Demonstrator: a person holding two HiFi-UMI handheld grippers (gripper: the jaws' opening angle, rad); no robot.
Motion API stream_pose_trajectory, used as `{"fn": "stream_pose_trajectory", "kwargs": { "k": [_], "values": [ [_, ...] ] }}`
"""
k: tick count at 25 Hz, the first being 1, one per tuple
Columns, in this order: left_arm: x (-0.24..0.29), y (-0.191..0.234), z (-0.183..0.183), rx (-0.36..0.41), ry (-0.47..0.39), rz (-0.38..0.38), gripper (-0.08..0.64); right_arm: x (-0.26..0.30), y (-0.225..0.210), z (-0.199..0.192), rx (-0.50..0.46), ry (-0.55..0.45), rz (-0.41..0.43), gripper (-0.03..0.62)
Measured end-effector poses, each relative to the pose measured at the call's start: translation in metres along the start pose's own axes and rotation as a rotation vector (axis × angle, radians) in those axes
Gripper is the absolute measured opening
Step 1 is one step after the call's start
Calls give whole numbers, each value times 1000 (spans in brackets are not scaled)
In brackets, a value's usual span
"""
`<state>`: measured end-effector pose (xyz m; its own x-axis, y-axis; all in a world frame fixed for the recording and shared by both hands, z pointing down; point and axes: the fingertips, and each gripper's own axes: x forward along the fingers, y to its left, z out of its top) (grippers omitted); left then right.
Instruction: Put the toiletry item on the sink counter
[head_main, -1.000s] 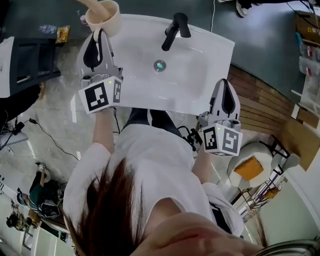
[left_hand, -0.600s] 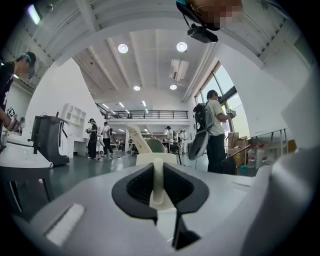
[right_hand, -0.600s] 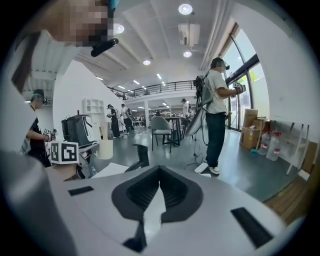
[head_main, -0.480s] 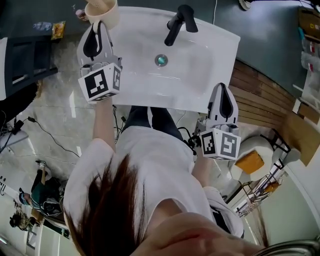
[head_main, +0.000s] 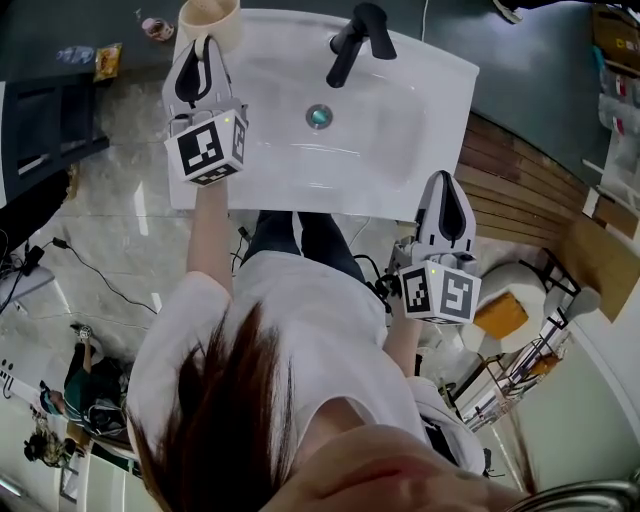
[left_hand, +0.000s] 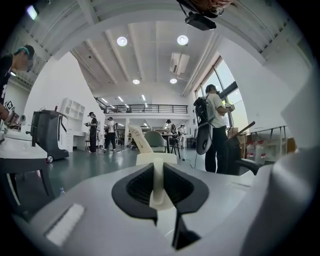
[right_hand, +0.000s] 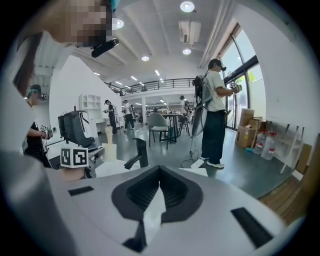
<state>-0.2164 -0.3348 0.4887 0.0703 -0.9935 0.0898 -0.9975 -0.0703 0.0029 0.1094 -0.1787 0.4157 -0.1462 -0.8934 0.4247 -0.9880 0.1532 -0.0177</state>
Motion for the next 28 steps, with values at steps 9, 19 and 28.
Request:
{"fn": "stream_pose_trajectory", "kwargs": {
  "k": [9,19,28],
  "values": [
    [5,11,-23,3,38,37,46,-2,2,-5,1,15,-8,5],
    [15,16,-37,25,55,50,46,2,7,-2,0,27,-2,5],
    [7,13,-48,78,83,18,46,3,17,-4,18,29,10,5]
  ]
}}
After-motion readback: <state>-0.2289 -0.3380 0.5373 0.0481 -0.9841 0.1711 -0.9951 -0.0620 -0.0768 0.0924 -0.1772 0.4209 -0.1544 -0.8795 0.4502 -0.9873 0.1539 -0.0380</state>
